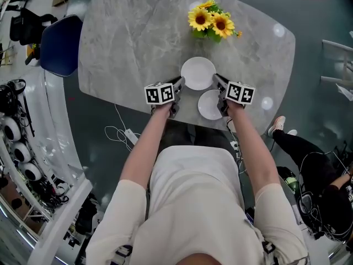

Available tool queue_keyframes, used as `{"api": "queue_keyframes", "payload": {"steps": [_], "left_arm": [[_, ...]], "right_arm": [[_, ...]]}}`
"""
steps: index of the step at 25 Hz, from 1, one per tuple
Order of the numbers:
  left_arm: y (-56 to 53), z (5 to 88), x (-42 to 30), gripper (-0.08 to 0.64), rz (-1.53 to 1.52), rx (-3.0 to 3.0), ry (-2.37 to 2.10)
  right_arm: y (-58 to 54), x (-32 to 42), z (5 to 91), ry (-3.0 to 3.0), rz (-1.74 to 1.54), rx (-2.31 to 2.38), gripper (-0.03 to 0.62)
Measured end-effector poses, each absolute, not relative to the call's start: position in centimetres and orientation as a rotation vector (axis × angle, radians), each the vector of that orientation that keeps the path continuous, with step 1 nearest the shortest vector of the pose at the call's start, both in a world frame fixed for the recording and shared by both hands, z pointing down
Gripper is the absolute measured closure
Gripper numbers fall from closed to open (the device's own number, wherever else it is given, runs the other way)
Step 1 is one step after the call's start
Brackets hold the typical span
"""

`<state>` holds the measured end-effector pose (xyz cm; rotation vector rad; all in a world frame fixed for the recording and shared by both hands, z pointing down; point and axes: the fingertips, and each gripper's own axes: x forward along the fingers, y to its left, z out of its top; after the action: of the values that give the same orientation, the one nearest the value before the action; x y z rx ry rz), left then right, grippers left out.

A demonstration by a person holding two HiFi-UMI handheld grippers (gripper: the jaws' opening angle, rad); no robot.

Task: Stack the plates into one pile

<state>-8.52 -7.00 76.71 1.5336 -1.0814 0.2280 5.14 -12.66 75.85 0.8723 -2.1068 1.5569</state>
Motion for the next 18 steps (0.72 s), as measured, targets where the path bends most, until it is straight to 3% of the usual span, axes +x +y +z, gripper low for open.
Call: {"api": "queue_keyframes", "payload": {"steps": [18], "left_arm": [[-1.9,75.8,-3.2,0.522,0.313,1.575,-0.989]], "right_arm": [[-6.4,10.8,75.1,-2.05,1.55,0.949,0.54]]}}
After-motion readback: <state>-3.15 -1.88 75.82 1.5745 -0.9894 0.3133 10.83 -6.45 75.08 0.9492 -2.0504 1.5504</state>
